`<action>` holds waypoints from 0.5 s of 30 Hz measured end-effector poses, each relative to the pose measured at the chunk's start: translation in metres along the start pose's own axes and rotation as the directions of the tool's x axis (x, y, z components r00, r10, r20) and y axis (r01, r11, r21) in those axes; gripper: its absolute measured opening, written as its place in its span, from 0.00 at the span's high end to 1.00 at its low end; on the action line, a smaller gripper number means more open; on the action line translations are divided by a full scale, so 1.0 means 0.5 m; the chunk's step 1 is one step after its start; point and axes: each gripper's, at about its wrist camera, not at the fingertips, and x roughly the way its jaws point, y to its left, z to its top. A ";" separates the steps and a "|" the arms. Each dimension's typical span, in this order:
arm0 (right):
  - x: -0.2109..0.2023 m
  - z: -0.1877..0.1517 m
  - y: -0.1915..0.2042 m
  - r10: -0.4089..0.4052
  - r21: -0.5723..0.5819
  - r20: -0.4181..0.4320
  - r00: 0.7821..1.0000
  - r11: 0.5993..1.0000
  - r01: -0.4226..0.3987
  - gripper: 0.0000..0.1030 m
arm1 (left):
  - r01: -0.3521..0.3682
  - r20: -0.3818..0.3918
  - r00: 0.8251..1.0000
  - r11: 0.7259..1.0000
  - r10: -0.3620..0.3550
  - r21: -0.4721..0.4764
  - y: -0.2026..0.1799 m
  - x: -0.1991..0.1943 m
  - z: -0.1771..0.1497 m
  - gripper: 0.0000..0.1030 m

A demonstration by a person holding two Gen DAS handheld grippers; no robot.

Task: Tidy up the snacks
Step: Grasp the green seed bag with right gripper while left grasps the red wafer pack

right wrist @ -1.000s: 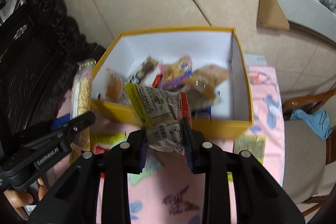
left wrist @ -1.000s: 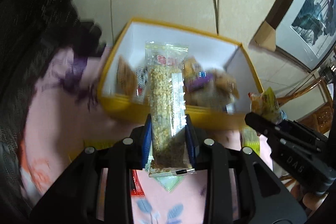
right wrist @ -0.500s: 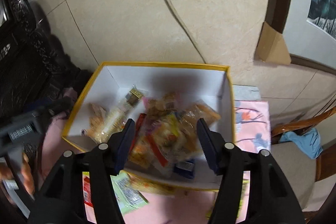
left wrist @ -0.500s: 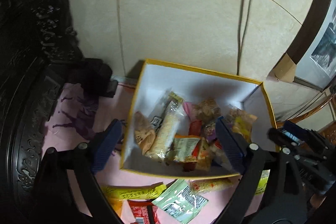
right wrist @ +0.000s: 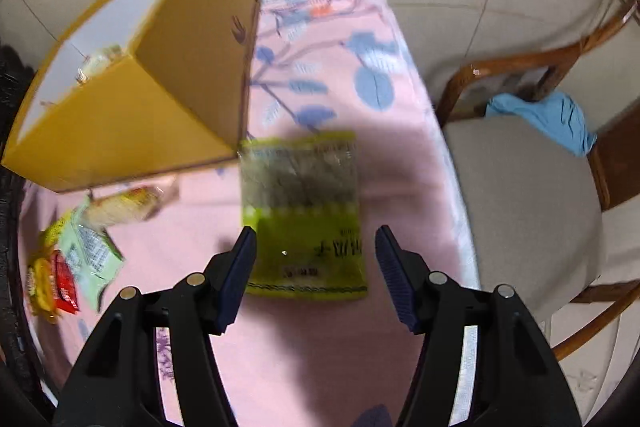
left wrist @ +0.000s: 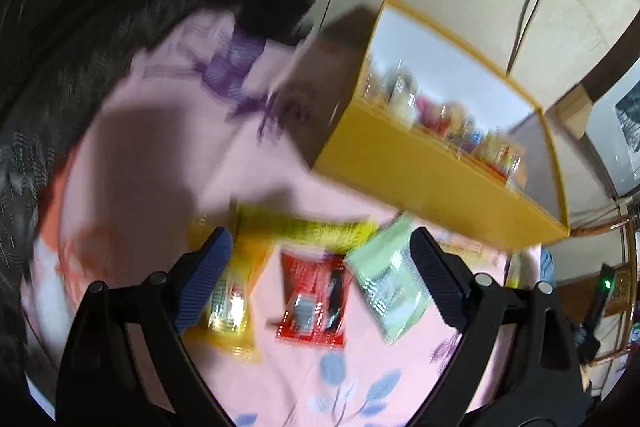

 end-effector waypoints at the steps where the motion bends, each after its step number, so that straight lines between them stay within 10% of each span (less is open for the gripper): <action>1: 0.010 -0.004 -0.001 0.006 0.012 0.000 1.000 1.000 -0.006 0.40 | -0.012 -0.019 1.000 1.000 0.012 0.012 0.006 0.002 -0.017 0.11; 15: 0.055 0.013 0.060 0.031 0.077 0.050 0.998 0.996 -0.035 0.23 | 0.000 -0.037 0.999 0.996 0.003 0.093 -0.006 -0.024 -0.053 0.11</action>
